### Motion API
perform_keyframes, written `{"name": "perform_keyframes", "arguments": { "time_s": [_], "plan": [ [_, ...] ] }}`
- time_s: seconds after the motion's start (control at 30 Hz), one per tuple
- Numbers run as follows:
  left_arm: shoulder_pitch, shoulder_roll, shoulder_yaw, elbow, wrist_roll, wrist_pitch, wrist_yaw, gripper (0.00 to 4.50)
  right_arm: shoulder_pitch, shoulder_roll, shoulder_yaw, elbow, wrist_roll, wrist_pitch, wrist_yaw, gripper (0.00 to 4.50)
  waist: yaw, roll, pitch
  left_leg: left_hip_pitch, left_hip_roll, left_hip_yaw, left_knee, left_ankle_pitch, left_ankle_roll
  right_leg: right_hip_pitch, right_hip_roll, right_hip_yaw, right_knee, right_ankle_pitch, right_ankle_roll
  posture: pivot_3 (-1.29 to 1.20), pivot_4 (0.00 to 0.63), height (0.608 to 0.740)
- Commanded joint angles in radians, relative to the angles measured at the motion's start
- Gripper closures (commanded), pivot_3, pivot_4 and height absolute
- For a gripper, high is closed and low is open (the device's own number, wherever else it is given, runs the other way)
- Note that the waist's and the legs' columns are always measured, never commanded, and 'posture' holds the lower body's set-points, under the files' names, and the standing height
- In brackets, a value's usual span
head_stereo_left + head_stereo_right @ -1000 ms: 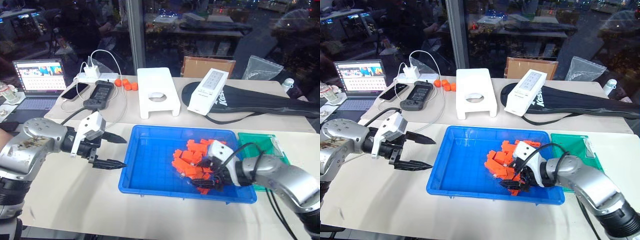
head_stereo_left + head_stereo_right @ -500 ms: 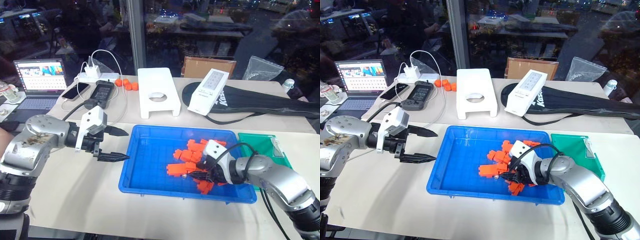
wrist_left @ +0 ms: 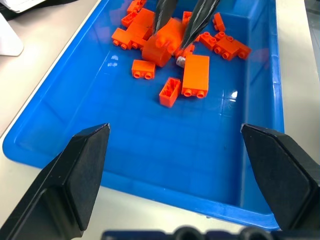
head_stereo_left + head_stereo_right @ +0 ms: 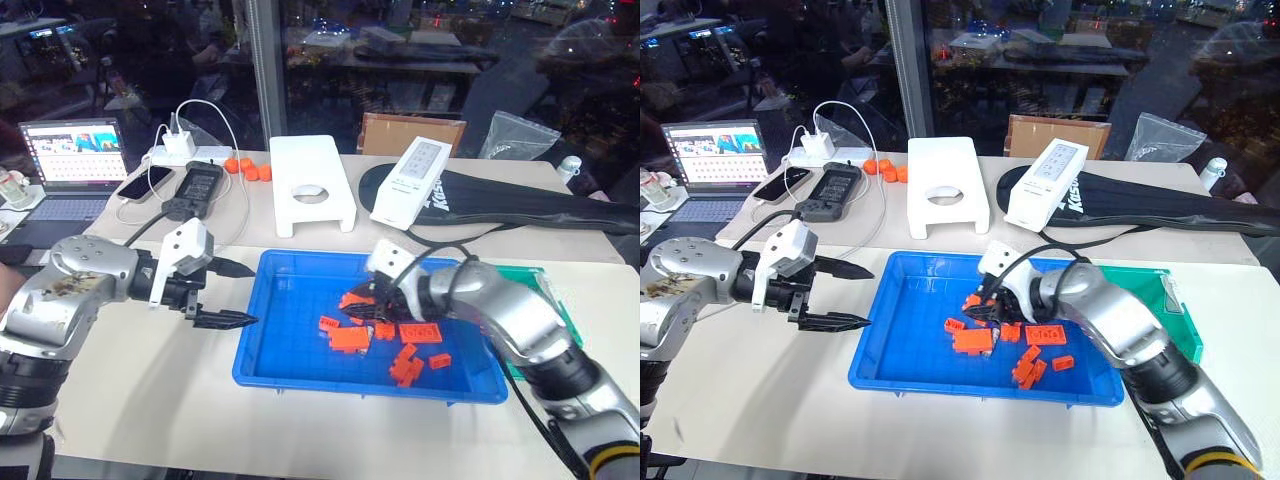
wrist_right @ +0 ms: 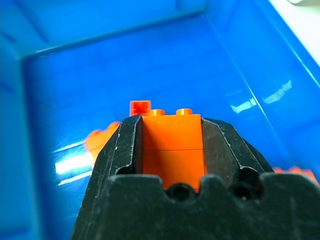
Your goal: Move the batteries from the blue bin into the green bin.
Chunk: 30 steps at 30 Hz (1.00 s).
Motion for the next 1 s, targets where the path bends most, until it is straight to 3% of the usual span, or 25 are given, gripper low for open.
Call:
{"name": "perform_keyframes", "arguments": {
  "time_s": [0.03, 0.1, 0.17, 0.37, 0.57, 0.77, 1.0],
  "plan": [
    [0.011, 0.024, 0.045, -0.048, -0.021, 0.013, 0.012, 0.0, -0.111, 0.121, 0.025, 0.159, -0.072, -0.11, -0.005, 3.05, -0.004, 0.0, 0.0, 0.0, 0.0, 0.0, 0.0, 0.0, 0.0, 0.0, 0.0, 0.0, 0.001, 0.0, 0.0, 0.0, 0.15, 0.712],
    [0.024, 0.028, 0.052, -0.062, -0.024, 0.019, 0.018, 0.0, -0.147, 0.181, 0.04, 0.248, -0.108, -0.151, -0.007, 3.05, -0.009, 0.0, 0.0, 0.0, 0.0, 0.0, 0.0, 0.0, 0.0, -0.002, 0.0, 0.0, 0.003, 0.0, 0.0, 0.0, 0.15, 0.712],
    [0.032, 0.028, 0.062, -0.074, -0.04, 0.032, 0.023, 0.0, -0.158, 0.192, 0.048, 0.27, -0.128, -0.154, 0.019, 2.05, -0.008, 0.0, 0.0, 0.0, 0.0, 0.0, 0.0, 0.0, 0.0, -0.003, 0.0, 0.0, 0.008, 0.0, -0.001, 0.0, 0.15, 0.712],
    [0.041, 0.038, 0.08, -0.08, -0.068, 0.046, 0.019, 0.0, -0.156, 0.198, -0.029, 0.211, -0.089, -0.111, 0.054, 0.1, -0.002, 0.0, 0.0, -0.002, 0.0, 0.0, 0.001, 0.0, 0.0, -0.008, 0.0, -0.001, 0.012, 0.001, -0.001, 0.0, 0.15, 0.712],
    [0.002, 0.015, 0.072, -0.052, -0.08, 0.039, 0.016, 0.0, -0.077, 0.016, -0.164, -0.003, 0.027, 0.0, 0.17, 0.04, 0.009, 0.0, 0.0, -0.001, 0.0, 0.001, 0.001, 0.0, 0.0, -0.009, 0.0, -0.001, 0.013, 0.001, -0.001, 0.0, 0.15, 0.712],
    [-0.062, -0.022, 0.015, -0.004, -0.052, 0.013, -0.009, 0.0, 0.095, -0.284, -0.131, -0.197, 0.044, -0.009, 0.341, 0.04, 0.018, 0.0, 0.0, -0.001, 0.0, 0.002, 0.001, 0.0, 0.0, -0.009, 0.0, -0.001, 0.012, -0.001, 0.0, 0.0, 0.15, 0.712],
    [-0.115, -0.043, -0.025, 0.038, -0.029, -0.01, -0.032, 0.0, 0.165, -0.218, -0.071, -0.148, -0.032, -0.106, 0.284, 0.04, -0.012, 0.0, 0.0, 0.001, 0.0, 0.001, 0.002, 0.0, 0.001, -0.009, 0.001, 0.001, 0.013, -0.002, 0.001, 0.0, 0.15, 0.712]
  ]
}}
